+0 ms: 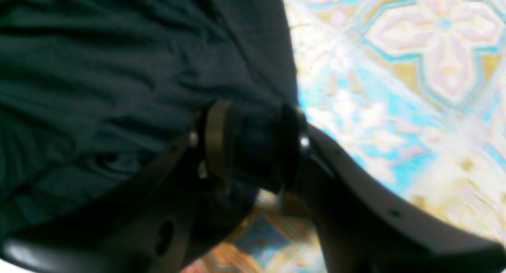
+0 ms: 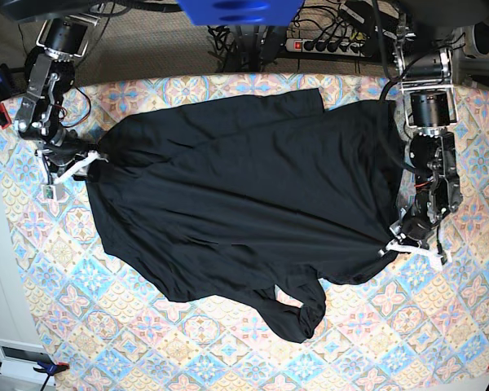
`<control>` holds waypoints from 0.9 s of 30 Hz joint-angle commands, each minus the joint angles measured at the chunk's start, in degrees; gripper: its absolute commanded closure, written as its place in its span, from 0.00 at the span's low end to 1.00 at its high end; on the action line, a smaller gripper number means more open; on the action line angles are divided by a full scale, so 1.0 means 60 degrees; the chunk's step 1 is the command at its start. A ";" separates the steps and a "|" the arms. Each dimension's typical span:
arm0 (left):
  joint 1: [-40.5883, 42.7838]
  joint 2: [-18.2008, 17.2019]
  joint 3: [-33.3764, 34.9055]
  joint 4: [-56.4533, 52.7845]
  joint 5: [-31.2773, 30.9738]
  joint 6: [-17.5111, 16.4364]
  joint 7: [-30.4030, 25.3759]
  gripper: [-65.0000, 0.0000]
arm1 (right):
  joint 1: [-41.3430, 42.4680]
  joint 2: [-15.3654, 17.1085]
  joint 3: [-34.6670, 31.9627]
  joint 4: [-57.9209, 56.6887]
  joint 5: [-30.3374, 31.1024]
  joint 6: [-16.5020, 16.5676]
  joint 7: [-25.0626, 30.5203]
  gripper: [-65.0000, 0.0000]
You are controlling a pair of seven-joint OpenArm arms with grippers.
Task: Layout the t-shirt on the table in an organized manner, then fold the t-shirt properly
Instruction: 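Move the left gripper along the shirt side and grasp the hem edge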
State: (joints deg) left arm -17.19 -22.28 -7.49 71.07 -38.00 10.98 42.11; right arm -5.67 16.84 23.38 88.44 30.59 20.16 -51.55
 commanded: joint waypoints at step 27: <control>-0.0087 -0.0191 -0.1573 -0.0072 -0.0986 0.0008 -0.0183 0.46 | 0.0689 0.0146 -0.0665 0.0182 0.0155 0.0046 0.0262 0.70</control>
State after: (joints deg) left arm -15.92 -23.31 -17.02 69.84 -43.16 11.64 41.47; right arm -2.33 16.84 18.96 88.47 30.65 20.36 -51.11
